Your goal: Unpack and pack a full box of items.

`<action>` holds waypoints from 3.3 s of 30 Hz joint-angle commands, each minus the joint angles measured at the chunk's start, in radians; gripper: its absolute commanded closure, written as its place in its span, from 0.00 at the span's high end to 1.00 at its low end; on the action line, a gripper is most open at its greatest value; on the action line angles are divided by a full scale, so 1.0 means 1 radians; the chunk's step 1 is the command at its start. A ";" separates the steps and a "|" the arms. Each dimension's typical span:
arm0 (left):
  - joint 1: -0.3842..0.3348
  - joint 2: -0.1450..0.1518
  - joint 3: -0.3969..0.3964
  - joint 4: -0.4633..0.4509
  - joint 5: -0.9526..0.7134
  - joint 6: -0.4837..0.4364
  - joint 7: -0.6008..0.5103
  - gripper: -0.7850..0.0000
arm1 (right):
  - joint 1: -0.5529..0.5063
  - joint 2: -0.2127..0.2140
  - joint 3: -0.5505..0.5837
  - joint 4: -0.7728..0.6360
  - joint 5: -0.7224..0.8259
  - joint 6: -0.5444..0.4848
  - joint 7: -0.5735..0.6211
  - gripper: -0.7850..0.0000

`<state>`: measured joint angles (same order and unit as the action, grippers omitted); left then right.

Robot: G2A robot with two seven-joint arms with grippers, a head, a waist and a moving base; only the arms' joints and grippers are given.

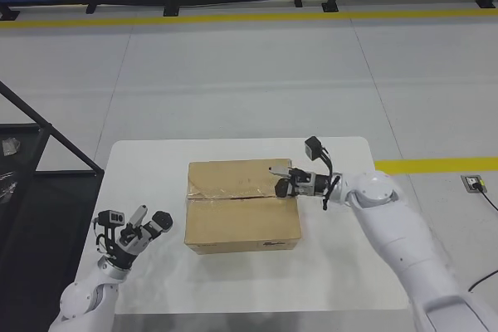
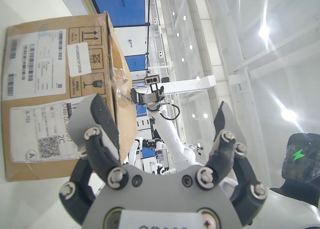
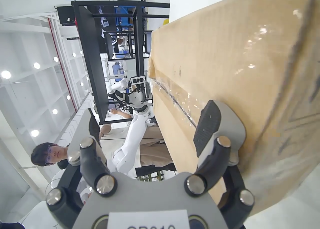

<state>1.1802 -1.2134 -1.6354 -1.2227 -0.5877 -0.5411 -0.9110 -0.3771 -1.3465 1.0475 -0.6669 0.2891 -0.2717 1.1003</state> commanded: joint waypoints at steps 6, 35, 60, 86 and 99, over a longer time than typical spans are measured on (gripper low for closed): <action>-0.004 0.003 0.007 -0.003 0.003 -0.002 0.006 1.00 | -0.099 0.061 0.112 -0.140 -0.040 0.072 -0.024 1.00; 0.000 0.017 -0.006 -0.021 -0.046 -0.026 0.047 1.00 | -0.229 0.101 0.186 -0.255 0.010 0.077 -0.106 1.00; -0.380 -0.026 0.318 0.215 0.218 0.150 0.187 1.00 | -0.509 0.172 0.383 -0.630 0.001 0.088 -0.159 1.00; -0.079 0.025 0.063 -0.282 -0.026 0.078 0.046 1.00 | -0.292 0.171 0.339 -0.457 0.043 0.100 -0.129 1.00; -0.080 0.025 0.064 -0.281 -0.026 0.078 0.046 1.00 | -0.292 0.171 0.339 -0.457 0.043 0.100 -0.129 1.00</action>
<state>1.1003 -1.1888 -1.5718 -1.5035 -0.6134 -0.4626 -0.8647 -0.6689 -1.1757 1.3861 -1.1239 0.3322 -0.1716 0.9717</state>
